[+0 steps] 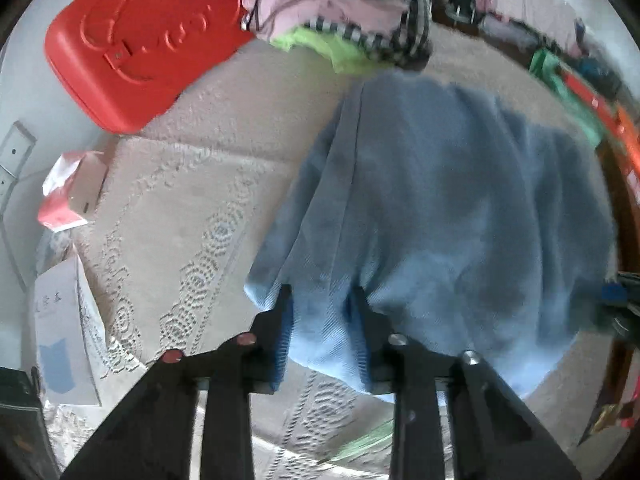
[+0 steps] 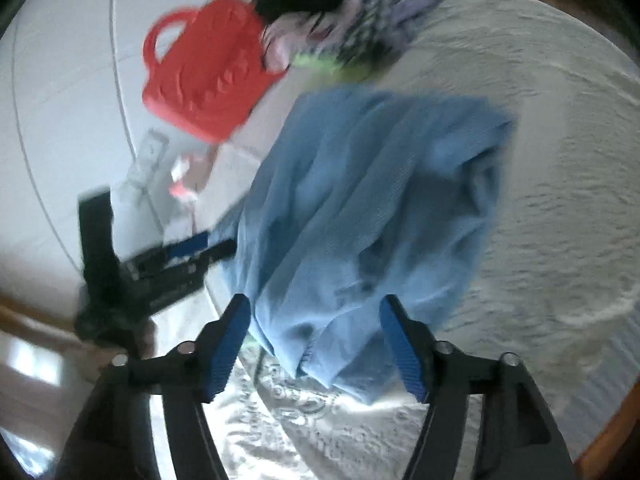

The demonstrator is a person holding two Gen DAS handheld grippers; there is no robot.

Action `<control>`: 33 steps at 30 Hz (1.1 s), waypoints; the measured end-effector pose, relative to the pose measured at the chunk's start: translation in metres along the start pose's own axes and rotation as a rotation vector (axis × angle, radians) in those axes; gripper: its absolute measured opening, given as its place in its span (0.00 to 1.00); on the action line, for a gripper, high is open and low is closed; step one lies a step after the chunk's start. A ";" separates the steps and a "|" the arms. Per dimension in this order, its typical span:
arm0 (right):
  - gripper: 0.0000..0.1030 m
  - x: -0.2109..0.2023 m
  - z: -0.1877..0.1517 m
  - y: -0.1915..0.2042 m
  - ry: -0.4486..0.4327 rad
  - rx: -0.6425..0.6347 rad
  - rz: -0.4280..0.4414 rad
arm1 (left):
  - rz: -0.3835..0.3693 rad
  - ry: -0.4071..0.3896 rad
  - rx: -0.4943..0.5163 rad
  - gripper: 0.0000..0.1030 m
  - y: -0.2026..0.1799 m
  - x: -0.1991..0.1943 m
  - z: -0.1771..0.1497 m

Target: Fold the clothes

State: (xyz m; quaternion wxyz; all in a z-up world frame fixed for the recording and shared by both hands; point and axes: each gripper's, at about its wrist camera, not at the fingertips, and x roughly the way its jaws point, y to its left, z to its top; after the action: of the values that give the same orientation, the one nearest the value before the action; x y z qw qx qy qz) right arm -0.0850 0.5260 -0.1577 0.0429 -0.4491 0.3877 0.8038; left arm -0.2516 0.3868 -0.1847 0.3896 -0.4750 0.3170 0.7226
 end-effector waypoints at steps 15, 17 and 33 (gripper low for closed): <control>0.62 -0.062 0.020 -0.064 -0.104 0.134 -0.135 | -0.139 -0.187 -0.055 0.78 0.014 -0.064 0.026; 0.64 -0.075 0.033 -0.062 -0.151 0.132 -0.124 | -0.165 -0.174 -0.078 0.78 0.009 -0.055 0.046; 0.13 -0.001 0.078 -0.107 -0.060 0.198 -0.209 | 0.004 0.034 0.011 0.07 -0.029 0.075 0.125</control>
State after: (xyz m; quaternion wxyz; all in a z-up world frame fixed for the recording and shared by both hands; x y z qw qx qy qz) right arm -0.0928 0.6524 -0.1965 0.1821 -0.4565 0.4147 0.7658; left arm -0.2996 0.5249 -0.2136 0.3853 -0.4845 0.3285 0.7134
